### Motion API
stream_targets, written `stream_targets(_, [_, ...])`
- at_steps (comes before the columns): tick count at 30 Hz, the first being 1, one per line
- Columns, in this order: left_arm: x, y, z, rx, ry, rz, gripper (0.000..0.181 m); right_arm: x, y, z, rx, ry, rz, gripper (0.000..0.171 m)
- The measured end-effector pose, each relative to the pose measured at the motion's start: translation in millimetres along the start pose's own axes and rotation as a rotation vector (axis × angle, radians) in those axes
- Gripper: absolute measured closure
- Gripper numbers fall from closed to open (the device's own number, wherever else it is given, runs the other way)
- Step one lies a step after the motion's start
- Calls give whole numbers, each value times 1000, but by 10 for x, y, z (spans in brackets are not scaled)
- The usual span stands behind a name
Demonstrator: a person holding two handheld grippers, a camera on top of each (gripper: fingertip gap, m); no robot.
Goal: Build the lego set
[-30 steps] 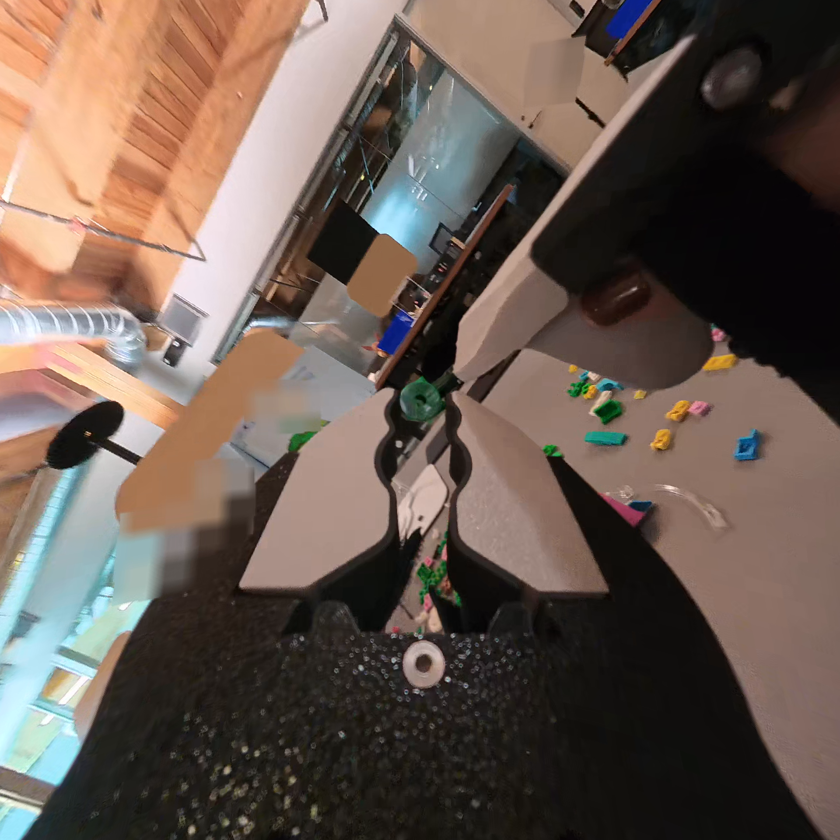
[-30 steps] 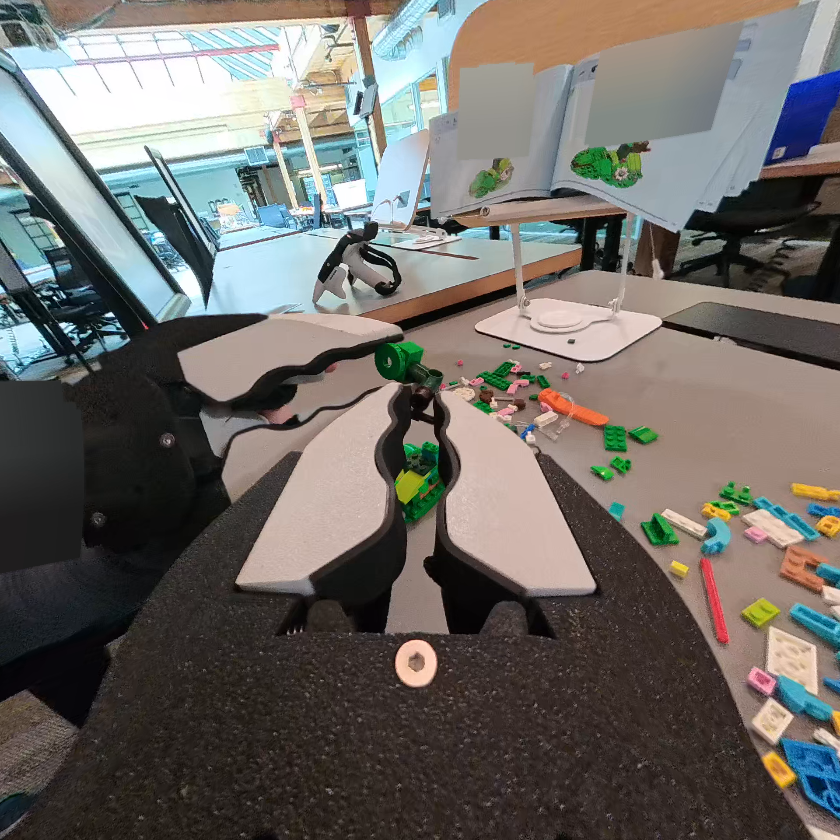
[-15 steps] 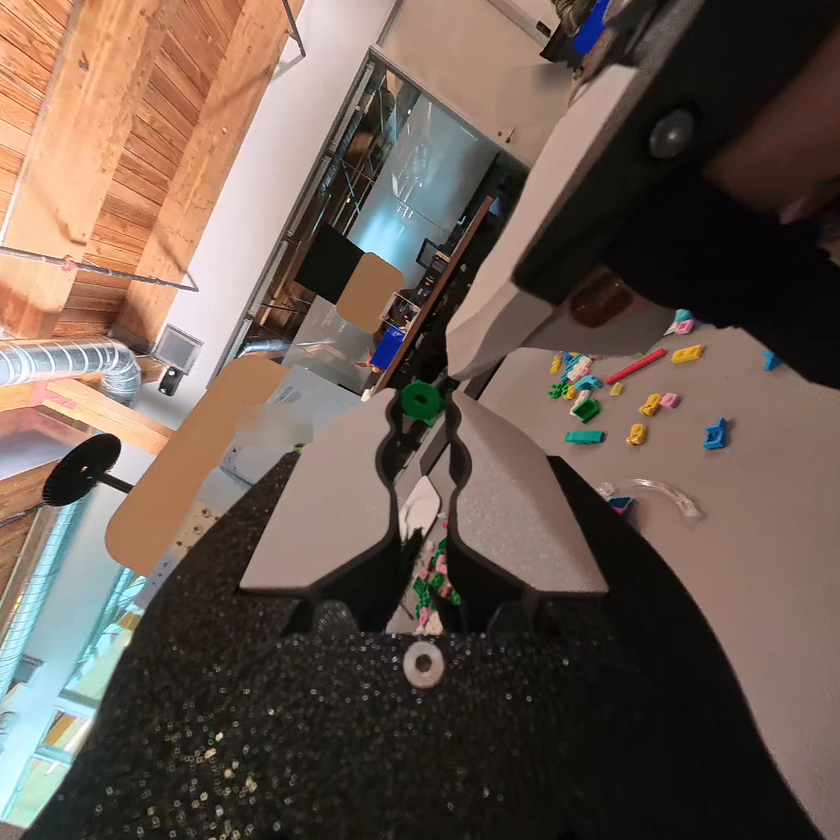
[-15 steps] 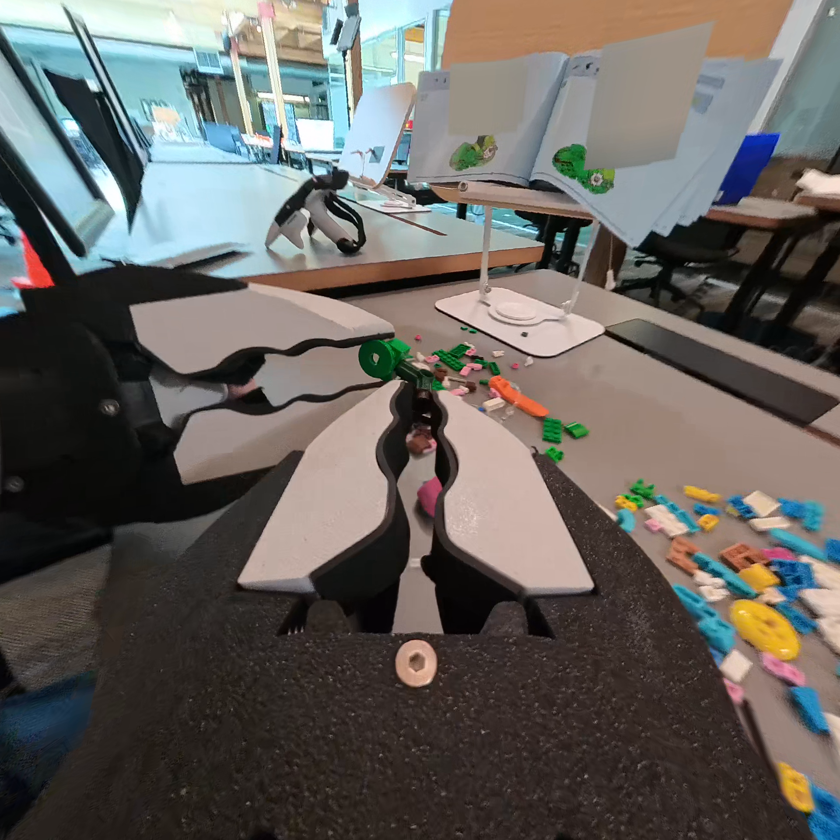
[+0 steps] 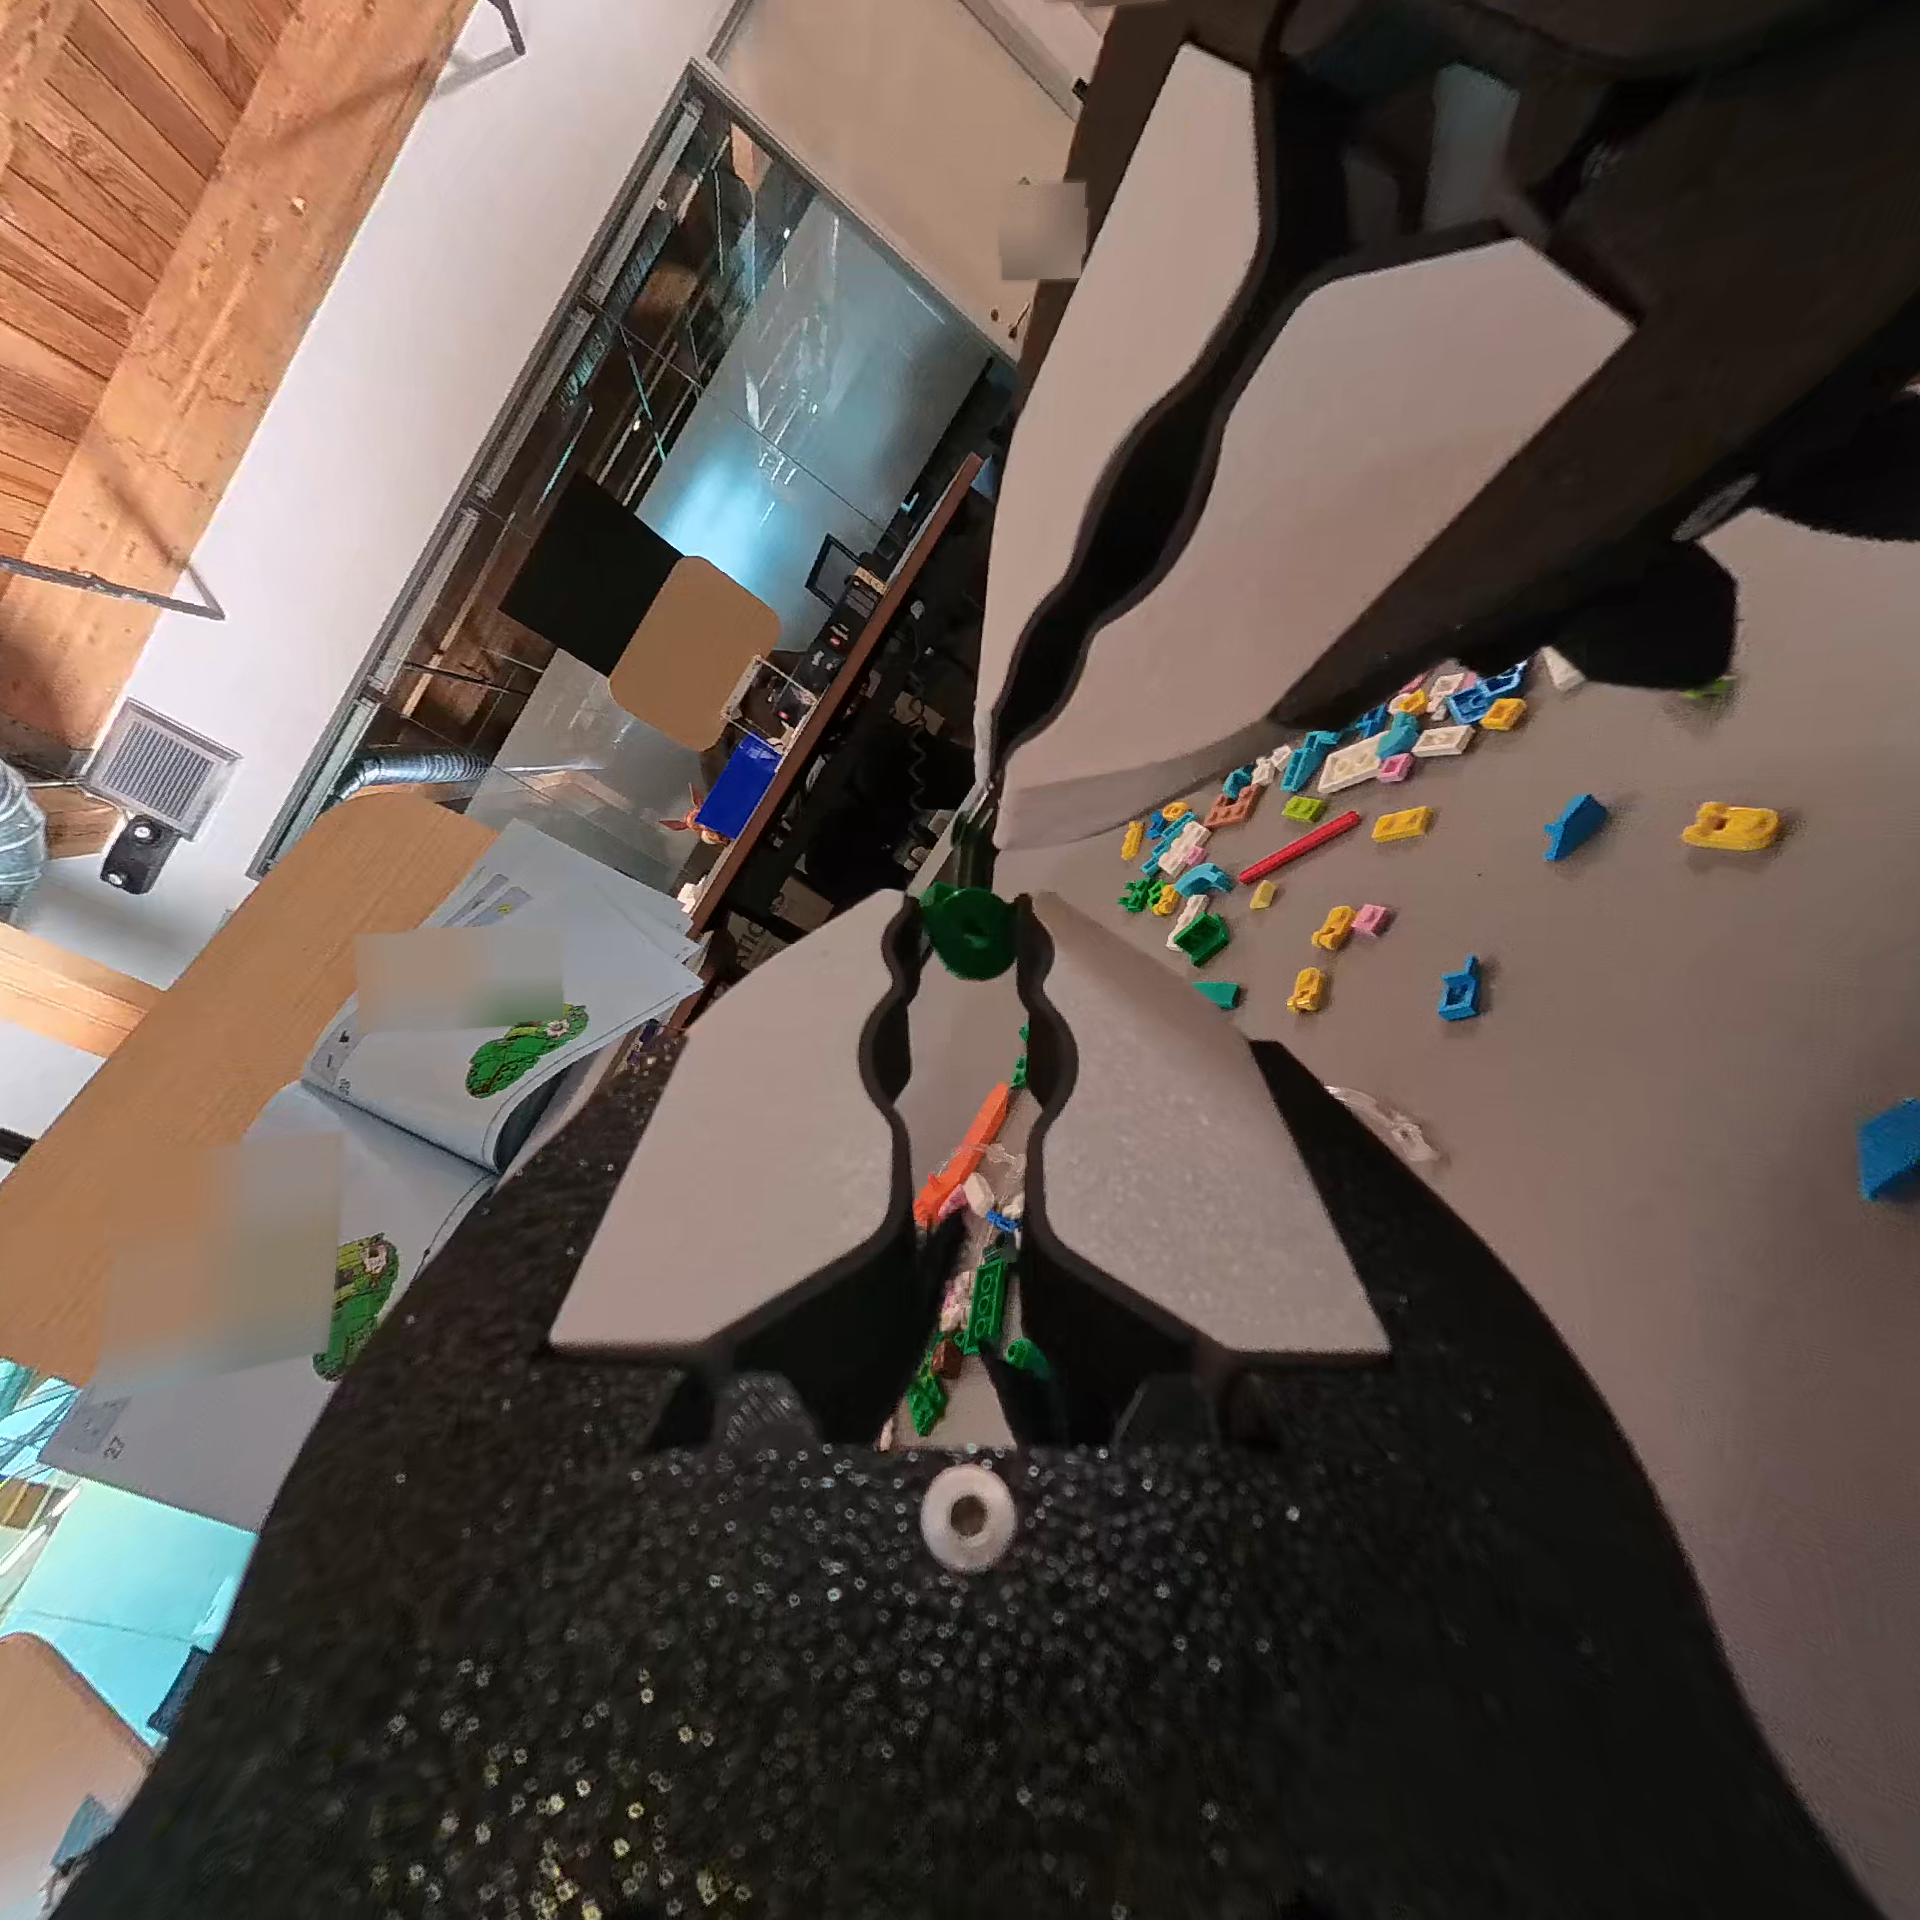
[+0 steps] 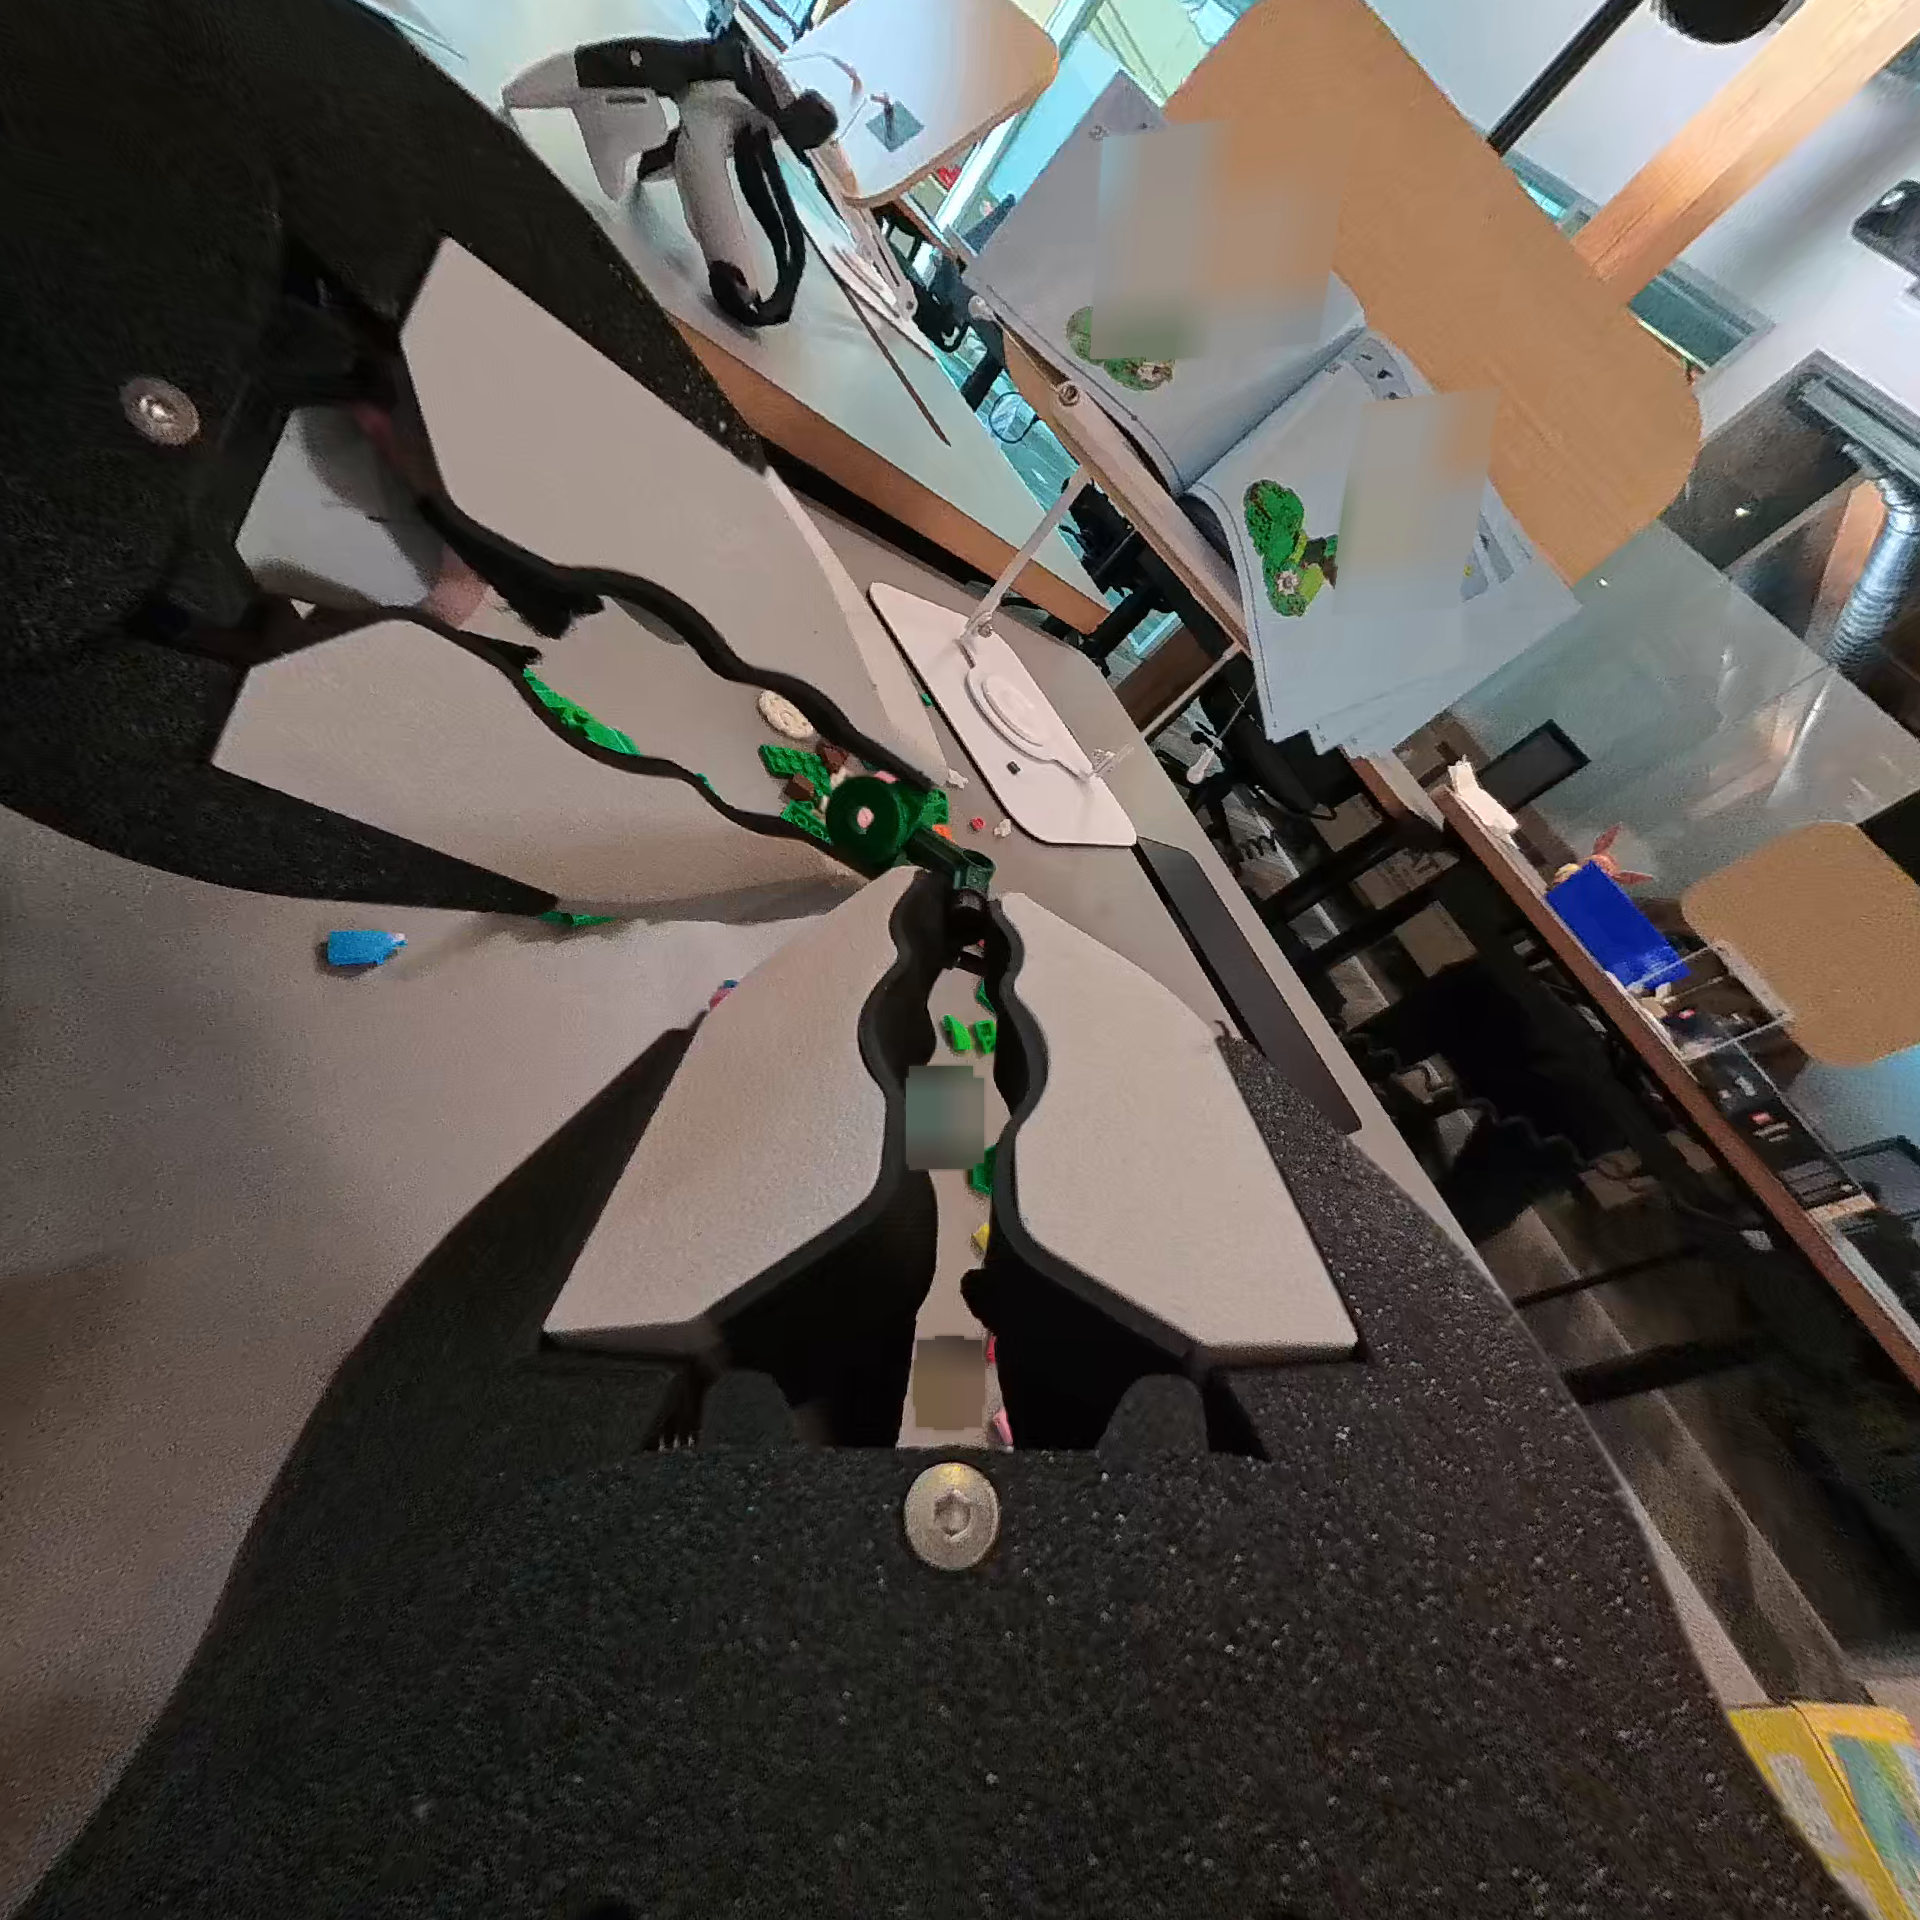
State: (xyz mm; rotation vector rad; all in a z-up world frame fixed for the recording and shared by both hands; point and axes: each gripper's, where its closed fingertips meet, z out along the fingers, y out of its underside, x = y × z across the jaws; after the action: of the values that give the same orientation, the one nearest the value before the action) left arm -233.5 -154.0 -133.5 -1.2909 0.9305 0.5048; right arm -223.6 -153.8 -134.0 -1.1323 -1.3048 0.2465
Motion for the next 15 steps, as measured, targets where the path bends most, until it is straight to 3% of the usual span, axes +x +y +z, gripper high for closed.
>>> stream_targets(7, [7, -5, 3, 13, 6, -53, 158, -5, 7, -5, -5, -5, 102, 164])
stream_targets(11, [-13, 35, 18, -13, -8, -8, 143, -42, 6, -4, -3, -44, 208, 164])
stream_targets(15, [9, 30, 15, -11, -13, 74, 144, -81, -4, -7, 9, -98, 309, 164])
